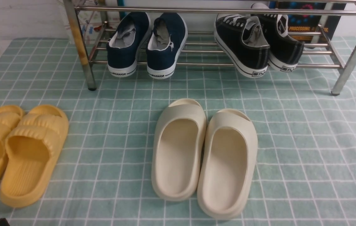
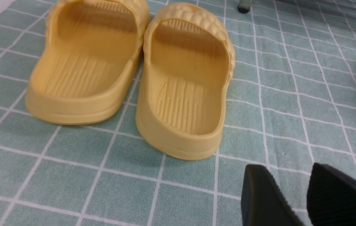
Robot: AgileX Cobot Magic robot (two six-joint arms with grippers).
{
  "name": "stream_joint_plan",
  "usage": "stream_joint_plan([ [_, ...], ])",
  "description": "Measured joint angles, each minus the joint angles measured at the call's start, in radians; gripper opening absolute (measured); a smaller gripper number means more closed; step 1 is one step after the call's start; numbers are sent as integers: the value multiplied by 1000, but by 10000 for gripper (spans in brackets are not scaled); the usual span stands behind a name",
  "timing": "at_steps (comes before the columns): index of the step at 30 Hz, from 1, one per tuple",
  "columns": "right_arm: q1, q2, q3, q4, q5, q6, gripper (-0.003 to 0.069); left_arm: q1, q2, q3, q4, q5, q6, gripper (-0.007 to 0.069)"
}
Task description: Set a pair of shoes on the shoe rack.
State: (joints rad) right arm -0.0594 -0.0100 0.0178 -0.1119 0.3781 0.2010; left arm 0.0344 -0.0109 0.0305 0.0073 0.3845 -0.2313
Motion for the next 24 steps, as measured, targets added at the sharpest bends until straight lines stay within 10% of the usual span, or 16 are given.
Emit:
stream_joint_plan([
  [24, 0, 0, 0, 0, 3, 17, 17, 0, 0, 0, 0, 0, 0, 238],
])
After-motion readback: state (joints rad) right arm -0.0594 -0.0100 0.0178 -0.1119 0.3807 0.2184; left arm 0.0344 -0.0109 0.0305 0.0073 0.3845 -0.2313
